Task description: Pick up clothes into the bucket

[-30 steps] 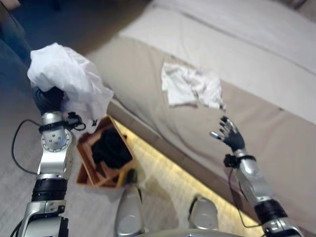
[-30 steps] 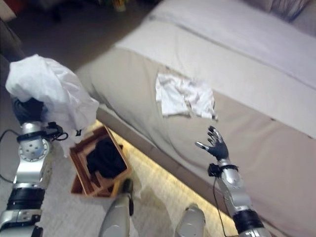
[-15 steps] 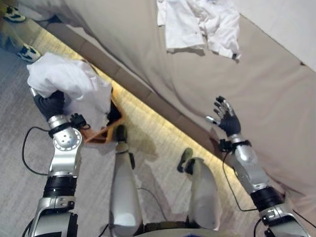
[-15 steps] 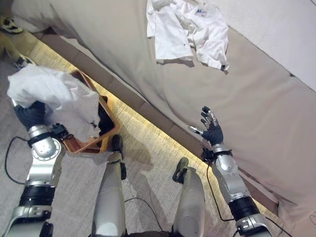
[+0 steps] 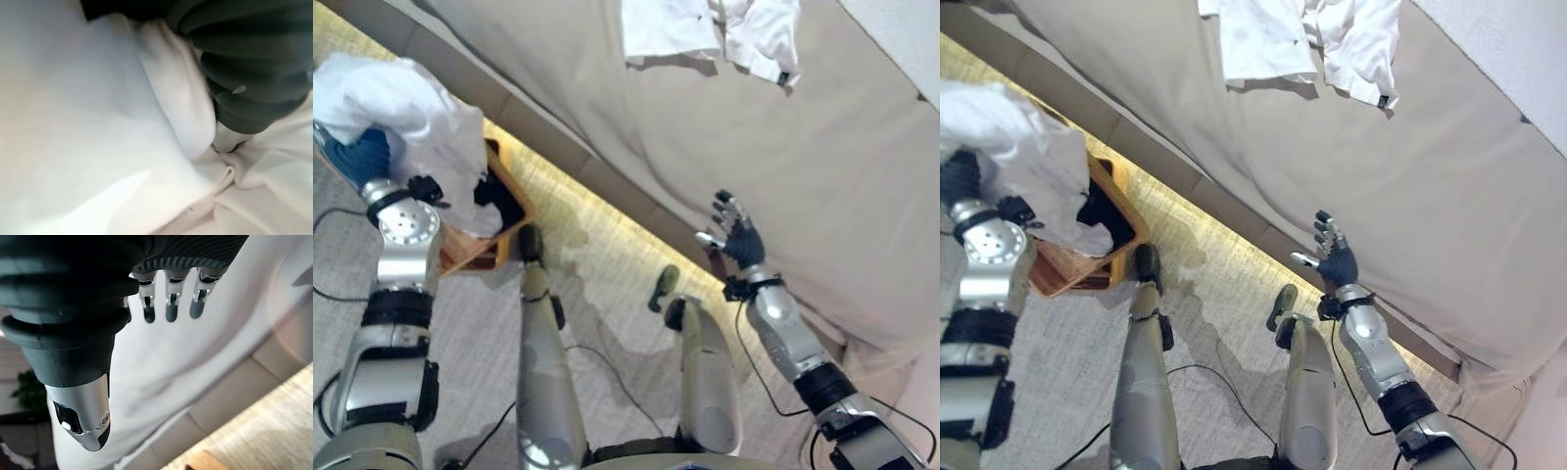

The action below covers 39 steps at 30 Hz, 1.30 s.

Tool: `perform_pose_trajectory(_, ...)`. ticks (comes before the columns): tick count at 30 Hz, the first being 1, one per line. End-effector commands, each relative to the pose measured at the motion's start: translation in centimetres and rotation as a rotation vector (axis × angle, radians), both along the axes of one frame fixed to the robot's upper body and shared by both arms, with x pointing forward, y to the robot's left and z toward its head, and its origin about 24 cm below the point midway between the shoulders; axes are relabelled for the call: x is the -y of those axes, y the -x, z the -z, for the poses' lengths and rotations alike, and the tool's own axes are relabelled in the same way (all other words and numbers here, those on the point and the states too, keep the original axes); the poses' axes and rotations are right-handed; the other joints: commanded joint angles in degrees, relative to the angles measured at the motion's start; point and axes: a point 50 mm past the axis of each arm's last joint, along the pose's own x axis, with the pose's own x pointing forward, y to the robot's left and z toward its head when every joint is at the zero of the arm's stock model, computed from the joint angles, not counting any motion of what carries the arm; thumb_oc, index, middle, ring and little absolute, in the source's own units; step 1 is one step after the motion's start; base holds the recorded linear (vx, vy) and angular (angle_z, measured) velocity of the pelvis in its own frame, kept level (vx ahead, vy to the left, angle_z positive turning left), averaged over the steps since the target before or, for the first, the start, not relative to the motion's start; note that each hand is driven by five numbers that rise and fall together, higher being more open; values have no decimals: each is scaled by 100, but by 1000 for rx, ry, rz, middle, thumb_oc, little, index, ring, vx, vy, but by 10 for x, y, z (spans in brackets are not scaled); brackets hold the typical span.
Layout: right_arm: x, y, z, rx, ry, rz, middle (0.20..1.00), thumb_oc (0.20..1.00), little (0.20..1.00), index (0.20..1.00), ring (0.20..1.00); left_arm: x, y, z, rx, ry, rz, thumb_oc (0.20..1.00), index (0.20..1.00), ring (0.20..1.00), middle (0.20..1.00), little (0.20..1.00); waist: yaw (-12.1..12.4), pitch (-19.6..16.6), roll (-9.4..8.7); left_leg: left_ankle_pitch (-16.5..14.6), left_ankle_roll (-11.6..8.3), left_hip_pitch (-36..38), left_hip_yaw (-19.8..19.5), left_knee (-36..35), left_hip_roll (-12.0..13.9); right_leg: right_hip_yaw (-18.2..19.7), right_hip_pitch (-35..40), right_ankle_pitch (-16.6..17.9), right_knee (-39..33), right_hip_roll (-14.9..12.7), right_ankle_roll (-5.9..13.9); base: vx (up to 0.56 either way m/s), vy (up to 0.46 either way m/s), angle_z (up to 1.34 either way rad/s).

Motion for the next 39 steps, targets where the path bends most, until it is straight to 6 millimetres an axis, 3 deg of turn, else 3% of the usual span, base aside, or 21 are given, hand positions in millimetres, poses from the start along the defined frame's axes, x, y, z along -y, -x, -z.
perform_pose_trajectory(1, -5, -4, -15, 81, -103, 11, 1000, 1000, 1000, 1000, 1000, -12, 15, -51, 181, -65, -85, 200, 200, 200, 200, 200, 133, -43, -614, -869, 59, -40, 137, 435, -76, 201, -296, 1446, -1017, -222, 364, 31, 7, -2)
perform_pose_trajectory(10, -12, 3, -14, 91, -121, -29, 1000, 1000, 1000, 1000, 1000, -35, 13, -24, 35, -8, -221, 200, 200, 200, 200, 200, 28, -43, -864, -1043, 119, -795, 10, 848, -114, 194, -801, 1504, -1043, -173, 368, 16, 2, -3)
perform_pose_trajectory(15, -4, 11, -12, 90, -107, -28, 1000, 1000, 1000, 1000, 1000, -36, 8, -3, -33, 67, -210, 200, 200, 200, 200, 200, 31, -43, -851, -1141, 175, -1023, -68, 1097, -173, 158, -930, 1463, -938, -166, 348, 8, 30, 3)
perform_pose_trajectory(25, 6, 15, -16, 113, -94, -14, 1000, 1000, 1000, 1000, 1000, -43, 10, 10, -58, 150, -264, 200, 200, 200, 200, 200, 65, -43, -854, -1207, 207, -1088, -139, 1294, -110, 124, -896, 1444, -939, -62, 306, -5, 14, -2)
perform_pose_trajectory(33, 12, 19, -19, 119, -97, -24, 1000, 1000, 1000, 1000, 1000, -70, 33, 10, 10, 253, -397, 200, 200, 200, 200, 200, 119, -43, -978, -1270, 205, -1024, -183, 1374, -21, 77, -736, 1483, -1020, 66, 319, -8, -6, -7)
perform_pose_trajectory(39, 18, 23, -16, 108, -119, -16, 1000, 1000, 1000, 1000, 1000, -107, 66, 12, 14, 284, -517, 200, 200, 200, 200, 200, 223, -43, -1009, -1271, 198, -971, -247, 1380, 1, -34, -579, 1462, -1092, 111, 318, -2, -4, -4)
